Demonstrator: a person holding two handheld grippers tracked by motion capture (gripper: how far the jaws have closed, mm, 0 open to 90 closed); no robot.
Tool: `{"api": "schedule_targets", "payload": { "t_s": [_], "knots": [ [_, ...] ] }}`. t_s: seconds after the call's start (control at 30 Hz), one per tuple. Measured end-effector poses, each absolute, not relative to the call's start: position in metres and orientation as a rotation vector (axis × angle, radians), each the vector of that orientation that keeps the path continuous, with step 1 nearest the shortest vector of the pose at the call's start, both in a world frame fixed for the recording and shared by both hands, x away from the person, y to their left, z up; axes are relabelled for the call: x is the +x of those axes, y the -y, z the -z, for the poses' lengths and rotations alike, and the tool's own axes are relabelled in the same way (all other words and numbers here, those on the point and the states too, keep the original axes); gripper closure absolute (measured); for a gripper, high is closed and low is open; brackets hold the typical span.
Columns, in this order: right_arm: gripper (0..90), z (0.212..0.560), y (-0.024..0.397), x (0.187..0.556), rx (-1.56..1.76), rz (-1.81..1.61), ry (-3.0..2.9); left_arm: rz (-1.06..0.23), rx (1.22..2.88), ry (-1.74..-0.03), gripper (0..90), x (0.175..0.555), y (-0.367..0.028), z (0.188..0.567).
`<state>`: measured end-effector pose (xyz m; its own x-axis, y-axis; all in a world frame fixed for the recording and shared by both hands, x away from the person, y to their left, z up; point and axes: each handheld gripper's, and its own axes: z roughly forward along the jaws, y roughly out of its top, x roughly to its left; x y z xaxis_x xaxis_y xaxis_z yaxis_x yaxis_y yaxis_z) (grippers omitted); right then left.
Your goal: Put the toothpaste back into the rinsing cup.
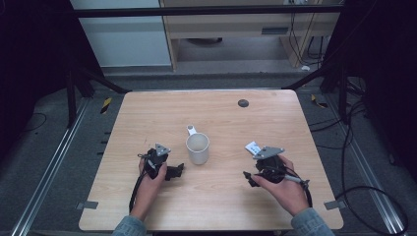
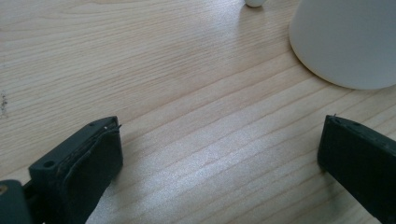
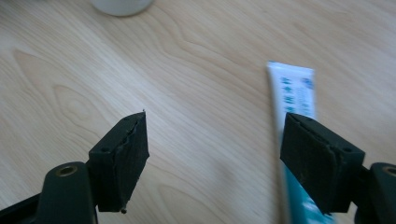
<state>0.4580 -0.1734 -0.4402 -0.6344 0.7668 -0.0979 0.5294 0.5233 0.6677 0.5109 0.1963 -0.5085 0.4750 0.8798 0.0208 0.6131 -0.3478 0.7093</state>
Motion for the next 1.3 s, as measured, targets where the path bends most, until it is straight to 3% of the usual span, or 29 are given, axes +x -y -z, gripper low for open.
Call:
{"api": "schedule_targets", "payload": {
  "t_s": [0.4,0.7,1.3],
  "knots": [
    [30.7,0.398,0.203,0.498,1.131,-0.718,-2.465,-0.540,2.079,-1.235,0.0,0.511,-0.197,0.509],
    [38.0,0.406,0.197,0.535,1.186,-0.638,-2.514,-0.541,2.077,-1.236,0.0,0.511,-0.197,0.509],
    [49.4,0.429,0.200,0.554,1.237,-0.567,-2.564,-0.541,2.076,-1.239,0.0,0.512,-0.197,0.509]
  ]
}}
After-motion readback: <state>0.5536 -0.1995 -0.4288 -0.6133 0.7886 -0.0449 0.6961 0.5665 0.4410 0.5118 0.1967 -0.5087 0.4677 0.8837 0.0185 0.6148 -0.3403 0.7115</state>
